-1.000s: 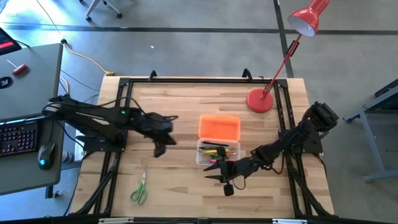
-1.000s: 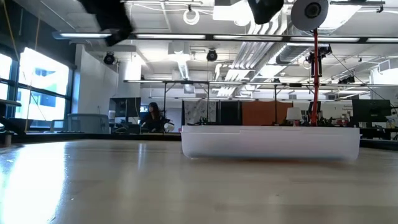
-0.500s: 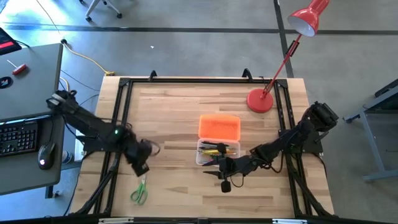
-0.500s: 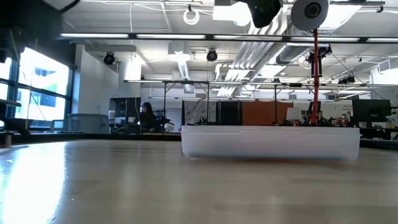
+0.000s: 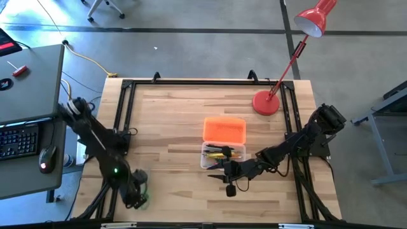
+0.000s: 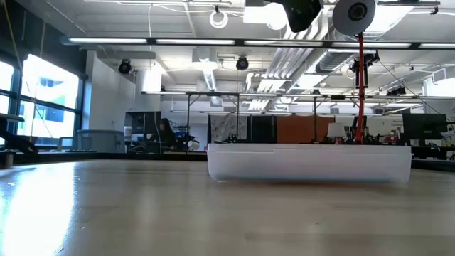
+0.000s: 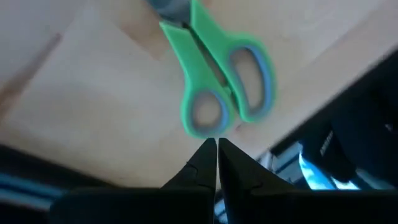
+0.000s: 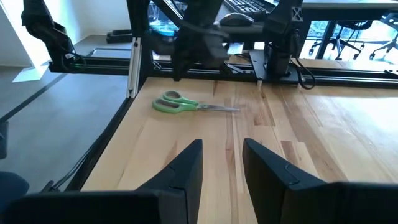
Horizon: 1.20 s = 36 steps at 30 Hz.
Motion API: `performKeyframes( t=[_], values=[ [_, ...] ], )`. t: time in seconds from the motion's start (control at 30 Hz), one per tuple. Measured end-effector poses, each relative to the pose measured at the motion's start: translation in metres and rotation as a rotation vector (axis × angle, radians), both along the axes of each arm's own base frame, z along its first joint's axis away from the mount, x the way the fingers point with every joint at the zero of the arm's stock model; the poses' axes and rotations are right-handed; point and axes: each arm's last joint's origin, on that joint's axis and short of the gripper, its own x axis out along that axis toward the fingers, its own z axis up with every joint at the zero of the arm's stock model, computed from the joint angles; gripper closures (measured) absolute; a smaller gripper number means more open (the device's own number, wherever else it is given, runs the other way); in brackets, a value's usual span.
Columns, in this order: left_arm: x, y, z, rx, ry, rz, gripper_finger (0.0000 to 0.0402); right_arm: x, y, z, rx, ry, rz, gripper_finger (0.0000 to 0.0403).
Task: Pick & place school supplies into a supply box
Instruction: Put the green scissors into the supply box
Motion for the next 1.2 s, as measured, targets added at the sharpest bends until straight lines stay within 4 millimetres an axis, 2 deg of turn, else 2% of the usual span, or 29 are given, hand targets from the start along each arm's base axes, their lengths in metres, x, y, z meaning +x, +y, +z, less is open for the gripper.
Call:
performKeyframes(
  t=[0.23, 0.37, 0.5, 0.6, 0.77, 0.9, 1.03, 1.2],
  values=[
    [-0.001, -0.023, -0.04, 0.104, 0.05, 0.016, 0.0356, 0.0, 0.0, 0.0, -0.001, 0.002, 0.0, 0.0308],
    [0.001, -0.025, -0.052, 0.137, 0.088, 0.01, 0.0355, 0.0, 0.0, 0.0, -0.001, 0.002, 0.0, 0.0308],
    [0.002, -0.025, -0.055, 0.183, 0.043, -0.008, 0.0355, 0.0, 0.0, 0.0, -0.001, 0.002, 0.0, 0.0308],
    [0.002, -0.024, -0.056, 0.212, -0.011, -0.042, 0.0358, 0.0, 0.0, 0.0, -0.001, 0.002, 0.0, 0.0308],
    [0.003, -0.024, -0.056, 0.219, -0.025, -0.056, 0.039, 0.0, 0.0, 0.0, -0.001, 0.002, 0.0, 0.0308],
    [0.005, -0.027, -0.053, 0.236, -0.048, -0.066, 0.0382, 0.0, 0.0, 0.0, -0.001, 0.002, 0.0, 0.0308],
    [0.02, -0.033, -0.037, 0.275, -0.115, -0.079, 0.039, 0.0, 0.0, 0.0, 0.0, 0.001, 0.0, 0.0308],
    [0.048, -0.029, -0.01, 0.41, -0.274, -0.116, 0.0386, 0.0, 0.0, 0.0, 0.001, -0.002, -0.001, 0.0308]
  ],
)
